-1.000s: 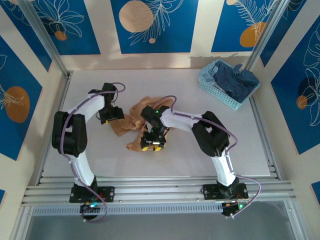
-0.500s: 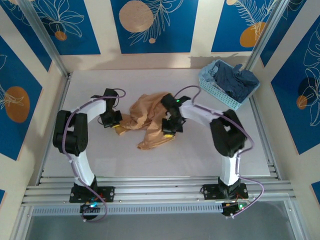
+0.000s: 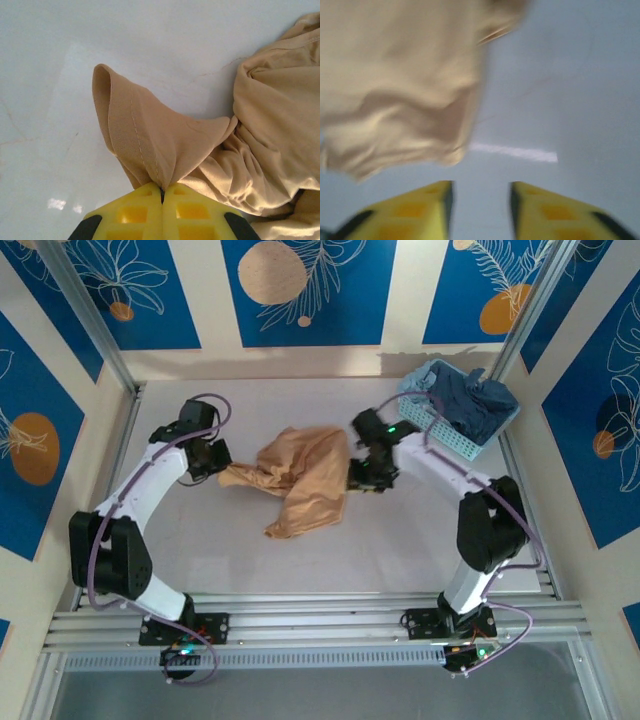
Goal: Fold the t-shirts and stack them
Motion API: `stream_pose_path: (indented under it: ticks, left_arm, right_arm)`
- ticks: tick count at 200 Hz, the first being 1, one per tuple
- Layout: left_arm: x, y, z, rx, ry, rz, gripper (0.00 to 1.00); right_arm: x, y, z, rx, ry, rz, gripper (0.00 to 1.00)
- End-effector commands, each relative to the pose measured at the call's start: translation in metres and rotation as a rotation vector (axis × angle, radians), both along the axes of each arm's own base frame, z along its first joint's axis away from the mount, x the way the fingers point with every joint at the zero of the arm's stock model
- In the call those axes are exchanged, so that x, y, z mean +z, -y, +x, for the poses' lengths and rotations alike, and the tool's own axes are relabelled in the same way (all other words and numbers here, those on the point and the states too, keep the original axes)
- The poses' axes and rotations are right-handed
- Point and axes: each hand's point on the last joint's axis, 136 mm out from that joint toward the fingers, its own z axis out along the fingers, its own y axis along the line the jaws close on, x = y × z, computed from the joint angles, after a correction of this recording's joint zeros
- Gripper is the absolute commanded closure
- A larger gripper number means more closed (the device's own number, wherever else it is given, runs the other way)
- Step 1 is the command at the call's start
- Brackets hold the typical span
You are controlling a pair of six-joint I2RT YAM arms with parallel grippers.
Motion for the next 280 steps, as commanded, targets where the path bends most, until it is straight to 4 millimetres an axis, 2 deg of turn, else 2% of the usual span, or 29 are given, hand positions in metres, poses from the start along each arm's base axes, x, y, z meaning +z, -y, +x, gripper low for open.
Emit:
stream_pose_path:
  ticks: [1,9,29,38,67,84,100,113,123,134,142,183,208,223,240,280]
  left_arm:
    - [0.045,-0.007,-0.003,0.028,0.105,0.013,1.0]
    - [0.052,-0.005,-0.001,0.016,0.118,0.003,1.0]
    - [0.053,0.0,0.0,0.011,0.11,-0.024,1.0]
    - [0.051,0.001,0.0,0.019,0.109,-0.032,1.0]
    - [0.052,-0.004,-0.004,0.036,0.114,-0.017,1.0]
    - [0.053,-0.007,-0.006,0.039,0.109,-0.002,1.0]
    - [0.051,-0.008,-0.008,0.049,0.107,0.0,1.0]
    - [0.049,-0.009,-0.009,0.057,0.104,0.001,1.0]
    - [0.049,-0.01,-0.01,0.06,0.104,0.007,1.0]
    - [0.049,-0.012,-0.01,0.059,0.107,0.013,1.0]
    - [0.05,-0.012,-0.011,0.06,0.108,0.017,1.0]
    - [0.051,-0.014,-0.007,0.08,0.124,0.023,1.0]
    - [0.058,-0.016,0.0,0.092,0.144,0.034,1.0]
    - [0.067,-0.016,0.01,0.092,0.169,0.038,1.0]
    - [0.082,-0.015,0.023,0.088,0.203,0.046,1.0]
    - [0.133,-0.016,0.062,0.09,0.312,0.068,1.0]
  right_arm:
    - [0.001,-0.073,-0.04,0.238,-0.019,0.074,0.38]
    - [-0.007,-0.094,-0.053,0.3,-0.045,0.063,0.31]
    - [-0.032,-0.134,-0.073,0.406,-0.078,0.001,0.28]
    - [-0.04,-0.147,-0.076,0.435,-0.078,-0.007,0.28]
    - [-0.062,-0.172,-0.074,0.462,-0.079,-0.046,0.26]
    - [-0.079,-0.177,-0.068,0.45,-0.084,-0.085,0.29]
    - [-0.095,-0.173,-0.06,0.428,-0.086,-0.141,0.4]
    - [-0.101,-0.163,-0.053,0.395,-0.08,-0.179,0.68]
    - [-0.099,-0.153,-0.046,0.361,-0.071,-0.193,0.84]
    - [-0.091,-0.142,-0.038,0.322,-0.052,-0.178,0.96]
    - [-0.084,-0.136,-0.034,0.303,-0.038,-0.163,1.0]
    - [-0.026,-0.095,-0.008,0.196,0.07,-0.091,1.0]
    - [-0.001,-0.055,0.003,0.115,0.097,-0.069,1.0]
    - [0.017,-0.028,0.011,0.047,0.119,-0.046,1.0]
    - [0.048,0.003,0.024,-0.04,0.172,-0.005,1.0]
    - [0.131,0.068,0.079,-0.242,0.332,0.094,1.0]
